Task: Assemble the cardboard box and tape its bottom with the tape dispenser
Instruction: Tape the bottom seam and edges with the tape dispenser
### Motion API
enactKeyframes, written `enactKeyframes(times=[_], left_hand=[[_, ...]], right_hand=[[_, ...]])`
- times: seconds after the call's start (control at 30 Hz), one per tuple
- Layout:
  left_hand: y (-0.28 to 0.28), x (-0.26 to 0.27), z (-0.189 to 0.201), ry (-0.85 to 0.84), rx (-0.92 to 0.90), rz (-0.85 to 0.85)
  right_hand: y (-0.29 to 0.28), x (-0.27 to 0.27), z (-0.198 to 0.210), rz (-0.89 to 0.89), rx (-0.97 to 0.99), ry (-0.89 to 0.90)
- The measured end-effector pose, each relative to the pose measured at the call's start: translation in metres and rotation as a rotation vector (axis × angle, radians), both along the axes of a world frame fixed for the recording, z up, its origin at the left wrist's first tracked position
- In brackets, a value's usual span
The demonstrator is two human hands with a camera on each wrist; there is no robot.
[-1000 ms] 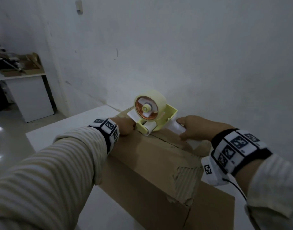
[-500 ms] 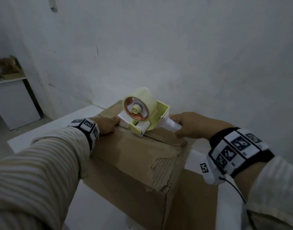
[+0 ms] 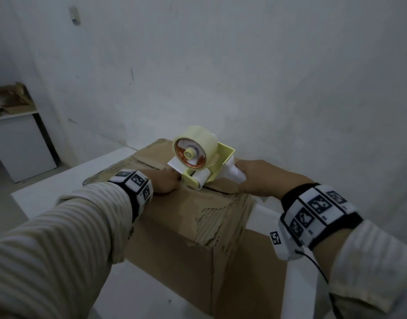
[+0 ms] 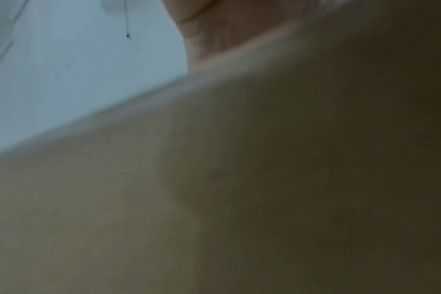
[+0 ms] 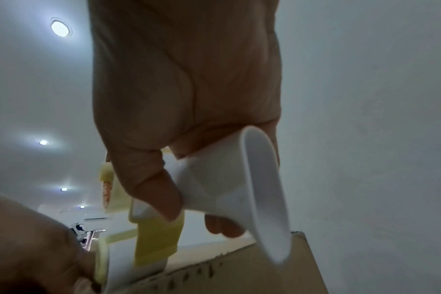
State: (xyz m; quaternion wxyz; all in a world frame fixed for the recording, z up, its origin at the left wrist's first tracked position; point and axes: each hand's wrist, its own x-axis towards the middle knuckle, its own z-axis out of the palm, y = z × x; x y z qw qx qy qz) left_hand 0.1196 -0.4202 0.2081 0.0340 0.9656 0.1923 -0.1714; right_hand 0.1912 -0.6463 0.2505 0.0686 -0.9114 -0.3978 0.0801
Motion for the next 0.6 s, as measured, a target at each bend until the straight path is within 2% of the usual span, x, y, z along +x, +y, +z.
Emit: enactKeyframes(times=[0.17, 0.37, 0.47, 0.6], left_hand=[[-0.017, 0.004, -0.005, 0.046, 0.007, 0.032], [-0.021, 0.006, -0.010, 0.053, 0.004, 0.070], [-0.023, 0.005, -0.010, 0.049, -0.031, 0.055], [-0.027, 0.007, -0.007, 0.060, 0.007, 0.043]], right_hand=[[0.003, -0.014, -0.007, -0.018, 0.096, 0.042], [0.005, -0.008, -0.029, -0.134, 0.078, 0.007], [-0.013, -0.006, -0.028, -0.092, 0.044, -0.042], [-0.045, -0.003, -0.020, -0.138, 0.030, -0.037]])
